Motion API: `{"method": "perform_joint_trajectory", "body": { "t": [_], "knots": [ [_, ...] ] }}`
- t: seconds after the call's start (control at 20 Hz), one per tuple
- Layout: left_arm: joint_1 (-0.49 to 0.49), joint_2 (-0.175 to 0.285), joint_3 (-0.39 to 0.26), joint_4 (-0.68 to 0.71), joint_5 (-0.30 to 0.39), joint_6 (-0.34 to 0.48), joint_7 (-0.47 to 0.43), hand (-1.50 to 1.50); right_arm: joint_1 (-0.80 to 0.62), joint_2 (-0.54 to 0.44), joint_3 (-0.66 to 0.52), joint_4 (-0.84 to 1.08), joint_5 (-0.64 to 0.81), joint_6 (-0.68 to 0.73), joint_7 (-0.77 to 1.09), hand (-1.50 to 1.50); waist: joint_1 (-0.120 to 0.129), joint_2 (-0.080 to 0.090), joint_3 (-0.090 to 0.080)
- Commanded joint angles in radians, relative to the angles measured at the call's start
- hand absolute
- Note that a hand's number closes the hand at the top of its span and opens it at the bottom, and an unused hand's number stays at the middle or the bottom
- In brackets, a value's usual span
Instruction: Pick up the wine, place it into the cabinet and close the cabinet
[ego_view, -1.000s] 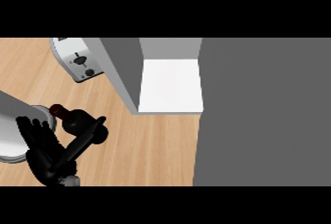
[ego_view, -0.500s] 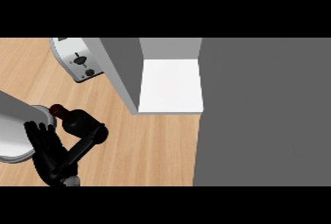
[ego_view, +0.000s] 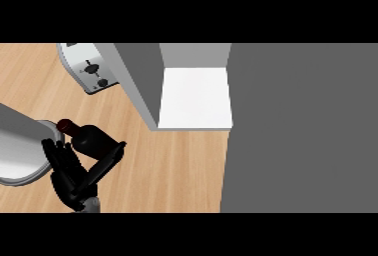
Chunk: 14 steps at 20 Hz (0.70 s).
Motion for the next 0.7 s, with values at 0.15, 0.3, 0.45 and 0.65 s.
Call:
{"method": "perform_joint_trajectory", "body": {
  "t": [0.15,0.3,0.45,0.65],
  "knots": [
    [-0.076,0.014,0.092,0.184,0.058,-0.110,-0.081,-1.50,0.044,-0.010,-0.048,-0.105,-0.094,0.033,0.004,-1.50,-0.001,0.001,0.000],
    [-0.063,-0.001,0.055,0.158,0.071,-0.078,-0.082,-1.50,0.086,-0.017,-0.092,-0.164,-0.161,0.040,0.029,-1.50,-0.004,0.000,0.001],
    [-0.137,-0.001,0.105,0.298,0.091,-0.151,-0.136,-1.50,0.048,0.021,0.024,-0.130,-0.035,0.019,0.017,-1.50,-0.003,0.001,0.000],
    [-0.047,0.010,0.086,0.237,0.116,-0.188,-0.161,-1.50,0.025,0.011,-0.020,-0.158,-0.081,0.007,0.061,-1.50,0.001,-0.001,0.000]
  ]
}}
